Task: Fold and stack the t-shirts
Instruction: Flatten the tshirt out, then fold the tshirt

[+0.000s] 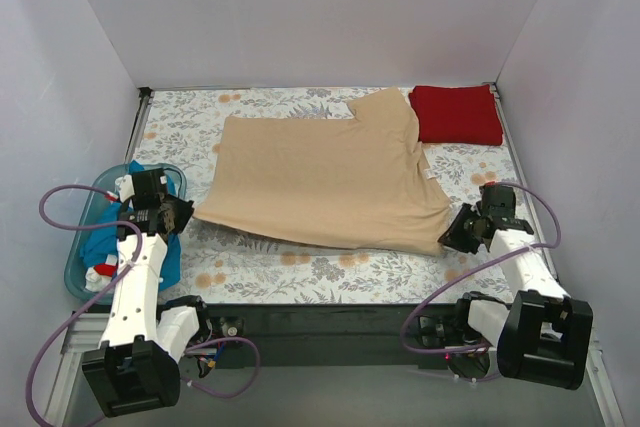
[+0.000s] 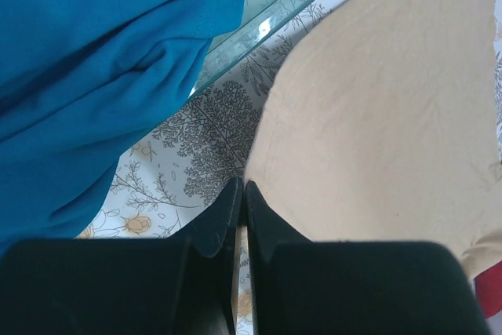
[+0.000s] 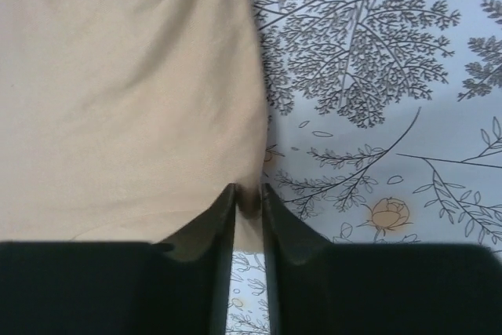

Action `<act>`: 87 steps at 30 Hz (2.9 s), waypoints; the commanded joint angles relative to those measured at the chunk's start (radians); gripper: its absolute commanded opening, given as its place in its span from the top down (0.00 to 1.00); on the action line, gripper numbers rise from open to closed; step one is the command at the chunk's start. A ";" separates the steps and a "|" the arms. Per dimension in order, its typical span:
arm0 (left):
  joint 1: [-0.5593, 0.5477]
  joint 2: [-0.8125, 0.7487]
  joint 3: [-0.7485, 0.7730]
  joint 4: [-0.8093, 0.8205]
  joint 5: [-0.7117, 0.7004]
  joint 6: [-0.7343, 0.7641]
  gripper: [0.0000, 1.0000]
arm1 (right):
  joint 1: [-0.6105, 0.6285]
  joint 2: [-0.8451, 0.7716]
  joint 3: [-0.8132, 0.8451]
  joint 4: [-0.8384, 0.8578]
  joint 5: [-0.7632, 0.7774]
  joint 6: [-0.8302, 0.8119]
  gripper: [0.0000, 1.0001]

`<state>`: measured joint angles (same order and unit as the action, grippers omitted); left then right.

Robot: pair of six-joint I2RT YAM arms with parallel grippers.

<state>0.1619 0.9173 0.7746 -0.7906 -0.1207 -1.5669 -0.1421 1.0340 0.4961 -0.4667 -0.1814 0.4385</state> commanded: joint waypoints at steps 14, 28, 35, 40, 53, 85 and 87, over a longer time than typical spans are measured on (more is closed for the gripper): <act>0.010 0.132 -0.040 0.195 0.082 0.001 1.00 | -0.007 0.499 0.363 0.342 -0.029 -0.078 0.49; 0.011 0.164 -0.090 0.245 0.115 -0.019 1.00 | 0.200 0.780 0.630 0.212 0.238 -0.159 0.53; 0.011 0.164 -0.101 0.246 0.104 -0.018 1.00 | 0.220 0.830 0.665 0.125 0.396 -0.155 0.85; 0.010 0.170 -0.106 0.238 0.102 -0.015 1.00 | 0.204 0.795 0.630 0.105 0.471 -0.135 0.94; 0.011 0.187 -0.118 0.244 0.101 -0.005 1.00 | 0.151 0.692 0.604 0.099 0.373 -0.106 0.53; 0.011 0.218 -0.092 0.283 0.191 -0.024 1.00 | 0.151 -0.048 0.036 -0.184 0.111 0.178 0.44; 0.011 0.212 -0.092 0.280 0.185 -0.019 1.00 | 0.151 -0.049 0.019 -0.167 0.105 0.180 0.46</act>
<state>0.1684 1.1591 0.6830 -0.5182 0.0536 -1.5898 0.0105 0.9901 0.5312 -0.6643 -0.0563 0.5884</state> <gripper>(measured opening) 0.014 0.553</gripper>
